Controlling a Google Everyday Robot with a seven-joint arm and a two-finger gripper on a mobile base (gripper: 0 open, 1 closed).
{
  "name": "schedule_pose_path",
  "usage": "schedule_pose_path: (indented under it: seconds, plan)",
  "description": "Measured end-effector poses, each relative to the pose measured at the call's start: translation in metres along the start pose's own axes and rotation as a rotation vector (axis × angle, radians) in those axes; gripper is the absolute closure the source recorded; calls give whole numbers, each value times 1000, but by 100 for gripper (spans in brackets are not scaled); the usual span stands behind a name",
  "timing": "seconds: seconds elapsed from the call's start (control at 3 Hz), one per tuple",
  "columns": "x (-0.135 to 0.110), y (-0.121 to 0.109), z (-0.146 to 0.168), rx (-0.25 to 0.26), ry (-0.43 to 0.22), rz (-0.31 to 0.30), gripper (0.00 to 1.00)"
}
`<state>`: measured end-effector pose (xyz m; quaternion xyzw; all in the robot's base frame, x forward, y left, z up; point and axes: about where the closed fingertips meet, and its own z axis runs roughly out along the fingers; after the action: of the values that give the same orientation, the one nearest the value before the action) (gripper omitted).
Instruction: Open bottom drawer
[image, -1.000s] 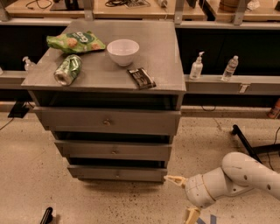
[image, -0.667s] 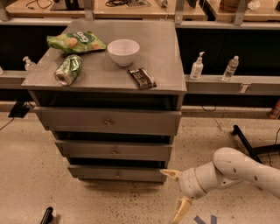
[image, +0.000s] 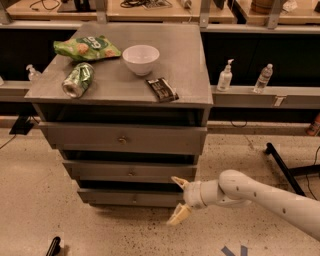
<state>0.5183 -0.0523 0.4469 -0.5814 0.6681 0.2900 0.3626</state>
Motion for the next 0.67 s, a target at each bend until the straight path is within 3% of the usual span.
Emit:
schedule_pose_path:
  seconds: [0.33, 0.67]
  plan:
    - [17, -8, 19, 26, -1, 25, 0]
    - [17, -3, 32, 27, 73, -10, 0]
